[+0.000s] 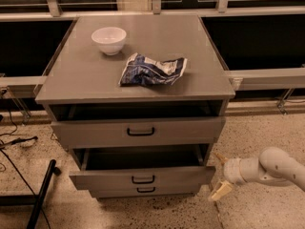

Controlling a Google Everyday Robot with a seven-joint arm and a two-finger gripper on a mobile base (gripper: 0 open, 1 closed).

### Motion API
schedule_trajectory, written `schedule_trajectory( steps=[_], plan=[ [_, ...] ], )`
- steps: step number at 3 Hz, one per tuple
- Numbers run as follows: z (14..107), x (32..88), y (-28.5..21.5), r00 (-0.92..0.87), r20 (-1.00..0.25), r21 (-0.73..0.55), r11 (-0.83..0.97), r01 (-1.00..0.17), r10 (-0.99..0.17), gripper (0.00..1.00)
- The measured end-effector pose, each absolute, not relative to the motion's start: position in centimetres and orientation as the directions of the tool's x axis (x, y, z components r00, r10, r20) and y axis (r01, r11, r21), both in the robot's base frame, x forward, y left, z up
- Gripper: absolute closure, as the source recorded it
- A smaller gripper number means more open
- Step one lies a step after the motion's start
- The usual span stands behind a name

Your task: Open middle drawer

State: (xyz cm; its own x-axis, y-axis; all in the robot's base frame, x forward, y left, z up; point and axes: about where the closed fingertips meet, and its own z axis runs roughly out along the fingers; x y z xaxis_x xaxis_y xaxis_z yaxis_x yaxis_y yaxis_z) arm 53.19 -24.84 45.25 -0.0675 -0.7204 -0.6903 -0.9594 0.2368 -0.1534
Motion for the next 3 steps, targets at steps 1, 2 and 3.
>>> schedule_trajectory(
  steps=[1,2,3],
  plan=[
    [45.0,53.3,-26.8,-0.065,-0.689,-0.143,0.223,-0.964,-0.722,0.00],
    [44.8,53.6,-28.3,-0.045,-0.706,-0.130,0.192,-0.973,-0.707,0.00],
    [44.4,54.0,-29.0,-0.008,-0.741,-0.129,0.154,-0.980,-0.672,0.00]
  ],
)
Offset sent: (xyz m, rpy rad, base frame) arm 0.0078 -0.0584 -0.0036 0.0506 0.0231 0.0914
